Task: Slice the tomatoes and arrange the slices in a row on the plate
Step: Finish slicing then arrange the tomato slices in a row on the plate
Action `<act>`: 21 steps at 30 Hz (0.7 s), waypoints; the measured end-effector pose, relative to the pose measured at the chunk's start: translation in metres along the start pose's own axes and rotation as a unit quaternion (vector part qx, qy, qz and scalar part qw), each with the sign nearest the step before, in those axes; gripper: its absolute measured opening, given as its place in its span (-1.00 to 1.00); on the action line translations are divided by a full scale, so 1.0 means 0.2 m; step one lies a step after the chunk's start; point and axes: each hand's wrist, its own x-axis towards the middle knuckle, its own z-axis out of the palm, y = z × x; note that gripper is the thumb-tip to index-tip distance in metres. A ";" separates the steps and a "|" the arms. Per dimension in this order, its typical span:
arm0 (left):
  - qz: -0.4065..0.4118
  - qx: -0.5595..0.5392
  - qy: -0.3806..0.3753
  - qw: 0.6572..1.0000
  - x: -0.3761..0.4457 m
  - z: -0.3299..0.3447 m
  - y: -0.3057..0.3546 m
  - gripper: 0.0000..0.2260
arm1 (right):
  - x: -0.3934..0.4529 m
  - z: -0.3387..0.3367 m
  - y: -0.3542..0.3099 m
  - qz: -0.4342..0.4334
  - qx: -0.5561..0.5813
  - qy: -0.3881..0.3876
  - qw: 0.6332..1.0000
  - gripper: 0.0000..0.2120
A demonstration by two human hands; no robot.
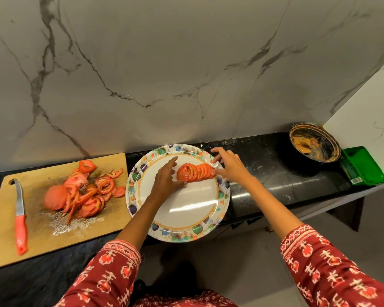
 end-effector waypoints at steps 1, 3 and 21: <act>0.004 -0.001 0.002 1.000 -0.01 -0.01 -0.01 -0.29 | 0.01 0.00 -0.02 -0.002 0.010 0.015 1.000 -0.46; 0.012 0.004 0.021 1.000 -0.03 -0.05 -0.03 -0.32 | 0.04 0.01 -0.06 -0.019 0.032 0.045 0.998 -0.54; -0.017 0.113 0.323 0.940 -0.48 -0.89 -0.47 -0.70 | 0.25 0.55 -0.93 -0.162 0.095 -0.013 0.982 -0.73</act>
